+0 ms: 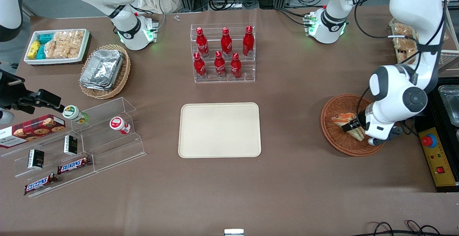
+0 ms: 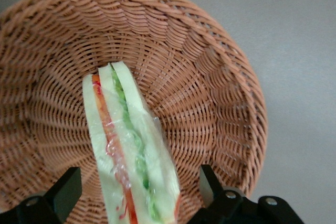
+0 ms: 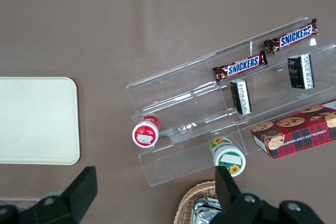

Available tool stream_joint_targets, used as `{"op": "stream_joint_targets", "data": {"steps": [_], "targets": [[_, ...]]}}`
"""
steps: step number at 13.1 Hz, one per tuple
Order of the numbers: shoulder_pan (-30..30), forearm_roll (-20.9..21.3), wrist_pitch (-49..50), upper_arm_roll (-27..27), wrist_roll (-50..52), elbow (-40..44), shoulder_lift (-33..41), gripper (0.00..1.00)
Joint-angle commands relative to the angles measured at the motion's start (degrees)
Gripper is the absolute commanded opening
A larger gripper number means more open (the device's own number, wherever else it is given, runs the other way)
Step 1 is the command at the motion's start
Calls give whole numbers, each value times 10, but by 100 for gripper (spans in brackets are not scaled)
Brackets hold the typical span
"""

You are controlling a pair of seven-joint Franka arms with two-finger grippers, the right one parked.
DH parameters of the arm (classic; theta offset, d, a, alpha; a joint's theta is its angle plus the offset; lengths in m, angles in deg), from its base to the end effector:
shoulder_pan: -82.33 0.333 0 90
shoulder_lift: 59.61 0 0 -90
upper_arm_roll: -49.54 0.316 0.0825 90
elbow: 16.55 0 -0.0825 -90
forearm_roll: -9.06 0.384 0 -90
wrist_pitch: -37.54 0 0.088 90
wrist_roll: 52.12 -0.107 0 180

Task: Place sandwich from basket to tray
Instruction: 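Lower the left gripper and close it on the wrapped sandwich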

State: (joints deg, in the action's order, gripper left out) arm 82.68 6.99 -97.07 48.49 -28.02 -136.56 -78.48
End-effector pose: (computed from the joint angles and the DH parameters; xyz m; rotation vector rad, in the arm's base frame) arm 0.5747 -0.0074 0.2571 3.0513 0.6751 -0.1241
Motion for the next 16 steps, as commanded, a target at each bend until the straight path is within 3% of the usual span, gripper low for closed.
{"op": "stream_joint_targets", "data": {"steps": [1,2,5,8,13,16], "targets": [[0,-6,-45,2,10,-38,9,99],[0,-5,-45,2,10,-38,9,92],[1,-5,-36,2,23,-26,9,40],[0,1,44,2,39,13,16,5],[-10,1,305,-13,68,185,45,0],[-18,-5,366,-42,101,262,44,0]]}}
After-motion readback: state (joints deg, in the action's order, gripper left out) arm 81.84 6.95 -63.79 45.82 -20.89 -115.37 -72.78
